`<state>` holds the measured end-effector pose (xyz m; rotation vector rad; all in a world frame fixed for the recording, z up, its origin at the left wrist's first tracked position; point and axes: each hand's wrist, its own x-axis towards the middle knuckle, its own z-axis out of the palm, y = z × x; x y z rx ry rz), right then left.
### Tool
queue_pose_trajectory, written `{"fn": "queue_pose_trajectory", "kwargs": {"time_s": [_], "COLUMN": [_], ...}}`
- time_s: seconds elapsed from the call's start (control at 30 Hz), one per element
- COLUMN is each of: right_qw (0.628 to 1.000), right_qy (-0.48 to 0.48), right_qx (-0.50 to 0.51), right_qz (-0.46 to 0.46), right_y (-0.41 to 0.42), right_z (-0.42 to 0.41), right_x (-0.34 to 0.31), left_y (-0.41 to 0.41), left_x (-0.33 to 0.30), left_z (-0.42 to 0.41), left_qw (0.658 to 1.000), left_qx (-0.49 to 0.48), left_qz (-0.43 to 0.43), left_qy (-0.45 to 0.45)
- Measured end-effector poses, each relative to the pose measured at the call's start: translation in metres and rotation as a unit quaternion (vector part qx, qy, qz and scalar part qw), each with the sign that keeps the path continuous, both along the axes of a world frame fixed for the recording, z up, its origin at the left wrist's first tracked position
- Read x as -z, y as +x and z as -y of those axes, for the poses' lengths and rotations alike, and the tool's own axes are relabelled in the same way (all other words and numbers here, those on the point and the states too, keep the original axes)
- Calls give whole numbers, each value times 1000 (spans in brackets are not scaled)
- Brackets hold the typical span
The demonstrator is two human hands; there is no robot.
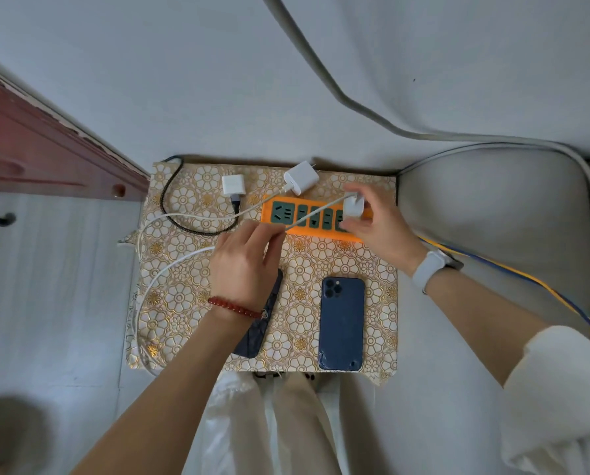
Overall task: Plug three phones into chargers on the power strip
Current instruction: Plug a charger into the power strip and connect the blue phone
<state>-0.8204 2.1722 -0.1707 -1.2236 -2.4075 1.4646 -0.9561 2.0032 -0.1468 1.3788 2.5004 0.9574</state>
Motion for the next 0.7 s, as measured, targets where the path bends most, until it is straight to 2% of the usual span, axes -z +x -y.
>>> {"fn": "queue_pose_trajectory", "kwargs": {"time_s": [0.23,0.33,0.7], "right_qw": [999,1000,994], "right_qy": [-37,-10,-77], "right_qx": [22,12,73], "right_qz": [2,27,-34], "right_y": [6,6,13], "right_z": [4,4,3], "right_x": [-1,1,5], "left_y": [-1,-2,-7], "left_x": [-3,-2,-2], "left_z": [0,0,0], "left_qw": [1000,1000,998], "left_qx": [-7,-10,-25], "left_qz": [15,19,53], "left_qy": [-6,-9,-18]}}
